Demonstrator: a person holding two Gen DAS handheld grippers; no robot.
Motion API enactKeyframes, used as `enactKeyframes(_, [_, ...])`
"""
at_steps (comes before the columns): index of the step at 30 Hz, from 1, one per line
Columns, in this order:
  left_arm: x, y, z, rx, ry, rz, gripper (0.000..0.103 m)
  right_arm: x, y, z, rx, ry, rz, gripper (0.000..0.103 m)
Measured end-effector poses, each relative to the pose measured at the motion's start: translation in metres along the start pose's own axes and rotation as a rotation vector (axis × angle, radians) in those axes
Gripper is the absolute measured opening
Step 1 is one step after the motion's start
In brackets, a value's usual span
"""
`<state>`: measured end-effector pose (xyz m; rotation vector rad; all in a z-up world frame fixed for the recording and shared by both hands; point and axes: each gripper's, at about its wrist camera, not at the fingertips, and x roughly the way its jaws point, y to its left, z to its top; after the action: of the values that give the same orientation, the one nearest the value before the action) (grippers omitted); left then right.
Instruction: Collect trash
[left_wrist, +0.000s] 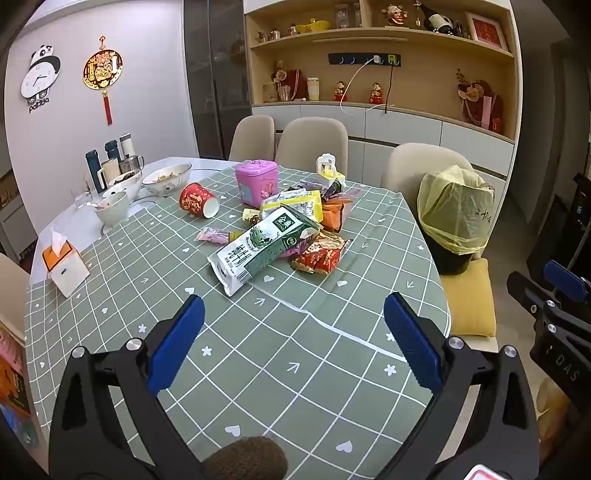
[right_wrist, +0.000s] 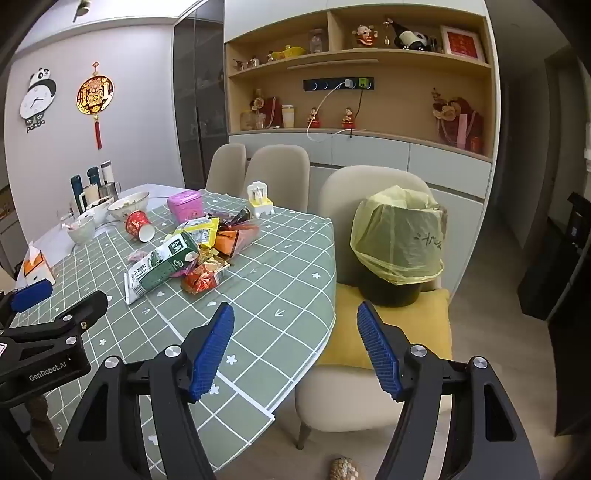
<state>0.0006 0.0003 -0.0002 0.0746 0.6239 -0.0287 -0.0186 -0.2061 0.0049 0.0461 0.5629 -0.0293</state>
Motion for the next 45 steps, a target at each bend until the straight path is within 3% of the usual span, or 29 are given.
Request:
enactKeyframes(16, [0.012, -0.002, 0.001, -0.002, -0.012, 0.002, 0.093, 0.002, 0.003, 0.001, -0.008, 0.002, 0.002, 0.065])
enactKeyframes(45, [0.000, -0.003, 0.006, 0.011, -0.033, -0.022, 0.093, 0.003, 0.003, 0.003, -0.004, -0.008, -0.020, 0.065])
